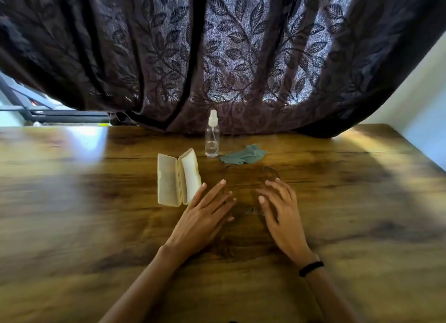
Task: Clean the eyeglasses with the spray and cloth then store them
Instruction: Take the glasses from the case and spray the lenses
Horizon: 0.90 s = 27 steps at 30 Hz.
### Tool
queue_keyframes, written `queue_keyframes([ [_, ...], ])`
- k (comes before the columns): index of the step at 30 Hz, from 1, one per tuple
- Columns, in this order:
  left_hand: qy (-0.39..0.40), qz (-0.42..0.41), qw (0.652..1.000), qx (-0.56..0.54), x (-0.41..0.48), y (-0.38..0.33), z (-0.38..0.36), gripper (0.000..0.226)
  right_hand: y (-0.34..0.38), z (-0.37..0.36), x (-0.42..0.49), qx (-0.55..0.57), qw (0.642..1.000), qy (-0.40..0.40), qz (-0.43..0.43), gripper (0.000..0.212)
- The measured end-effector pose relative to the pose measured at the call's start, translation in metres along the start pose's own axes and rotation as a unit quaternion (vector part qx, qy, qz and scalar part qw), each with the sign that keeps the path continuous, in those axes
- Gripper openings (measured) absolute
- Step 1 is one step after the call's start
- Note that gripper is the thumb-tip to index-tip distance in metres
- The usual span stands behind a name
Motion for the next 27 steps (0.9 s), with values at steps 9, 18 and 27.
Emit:
queue_keyframes([
  [9,-0.032,-0.035,0.998,-0.047,-0.003,0.018,-0.002,0.041,-0.018,0.006,-0.003,0.078,0.996,0.008,-0.032,0.024],
  [18,-0.085,-0.038,0.992,-0.084,-0.001,0.02,0.001,0.026,-0.015,0.018,-0.001,0.17,0.982,-0.013,-0.078,0.024],
  [27,-0.162,0.11,0.921,-0.337,0.035,0.047,0.044,0.021,-0.002,0.036,0.041,0.286,0.958,0.014,-0.022,0.029],
])
Point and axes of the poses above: each hand's wrist, its own x-axis towards the middle knuckle, its own z-axis out of the back of the hand, y = z × x, the point moved 1 cm from there along x, towards the middle knuckle, and after that the axes turned 15 degrees about -x, right-handed, at the moved point
